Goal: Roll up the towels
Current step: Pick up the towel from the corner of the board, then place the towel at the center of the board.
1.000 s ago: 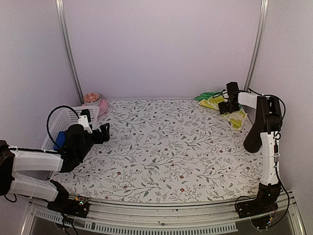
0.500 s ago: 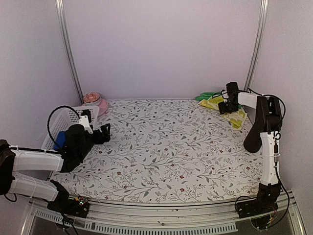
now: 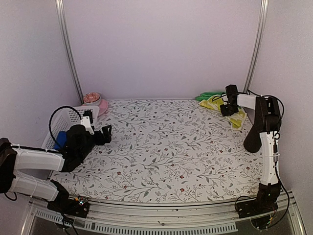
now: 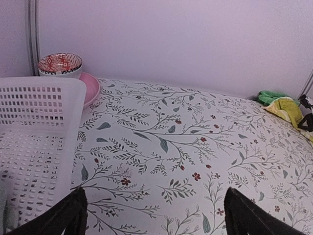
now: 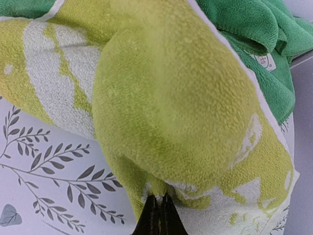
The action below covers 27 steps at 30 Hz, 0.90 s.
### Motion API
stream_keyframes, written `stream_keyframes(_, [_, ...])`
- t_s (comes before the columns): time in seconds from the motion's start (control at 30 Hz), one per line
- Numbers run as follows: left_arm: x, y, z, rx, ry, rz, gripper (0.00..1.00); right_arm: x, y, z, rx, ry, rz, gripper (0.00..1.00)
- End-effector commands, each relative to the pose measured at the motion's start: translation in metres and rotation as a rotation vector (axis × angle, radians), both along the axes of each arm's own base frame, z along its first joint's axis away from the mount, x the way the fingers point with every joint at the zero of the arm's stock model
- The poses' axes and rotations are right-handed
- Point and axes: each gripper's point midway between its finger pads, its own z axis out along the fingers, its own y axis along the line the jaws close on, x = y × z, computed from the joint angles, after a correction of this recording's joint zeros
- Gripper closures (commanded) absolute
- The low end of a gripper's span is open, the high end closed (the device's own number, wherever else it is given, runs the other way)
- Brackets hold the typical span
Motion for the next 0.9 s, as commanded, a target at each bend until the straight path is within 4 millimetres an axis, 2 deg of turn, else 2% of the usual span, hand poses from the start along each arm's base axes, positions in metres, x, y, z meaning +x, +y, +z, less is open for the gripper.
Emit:
stream_keyframes(0.0, [0.004,-0.011,0.009,-0.007,-0.020,-0.027,0.03,0.002,0.014,0.085,0.024,-0.156,0.033,0.98])
stream_keyframes(0.1, [0.005,-0.012,0.008,-0.006,-0.016,-0.033,0.03,-0.005,0.040,0.133,0.040,-0.254,0.130,0.98])
stream_keyframes(0.2, [0.004,-0.015,0.009,-0.007,-0.017,-0.049,0.03,-0.022,0.083,0.185,0.068,-0.343,0.282,0.98])
stream_keyframes(0.27, [0.004,-0.017,0.010,-0.010,-0.023,-0.061,0.03,-0.040,0.115,0.219,0.105,-0.396,0.396,0.98])
stream_keyframes(0.37, [0.004,-0.019,0.011,-0.010,-0.029,-0.071,0.03,-0.076,0.166,0.260,0.157,-0.446,0.583,0.98])
stream_keyframes(0.47, [0.003,-0.021,0.014,-0.007,-0.040,-0.085,0.03,-0.124,0.215,0.296,0.229,-0.468,0.793,0.98])
stream_keyframes(0.53, [0.001,-0.022,0.017,-0.012,-0.052,-0.097,0.03,-0.156,0.236,0.318,0.298,-0.482,0.917,0.98])
stream_keyframes(0.6, [-0.002,-0.022,0.022,-0.017,-0.073,-0.109,0.03,-0.185,0.249,0.340,0.381,-0.502,1.024,0.98])
stream_keyframes(0.7, [-0.006,-0.024,0.028,-0.026,-0.102,-0.129,0.03,-0.208,0.258,0.355,0.465,-0.503,1.099,0.98])
stream_keyframes(0.77, [-0.008,-0.026,0.032,-0.030,-0.117,-0.144,0.03,-0.215,0.261,0.356,0.492,-0.490,1.133,0.98])
stream_keyframes(0.8, [-0.009,-0.027,0.032,-0.029,-0.120,-0.151,0.03,-0.214,0.261,0.352,0.486,-0.484,1.133,0.98])
stream_keyframes(0.87, [-0.009,-0.029,0.032,-0.028,-0.120,-0.162,0.03,-0.199,0.259,0.337,0.466,-0.453,1.082,0.98])
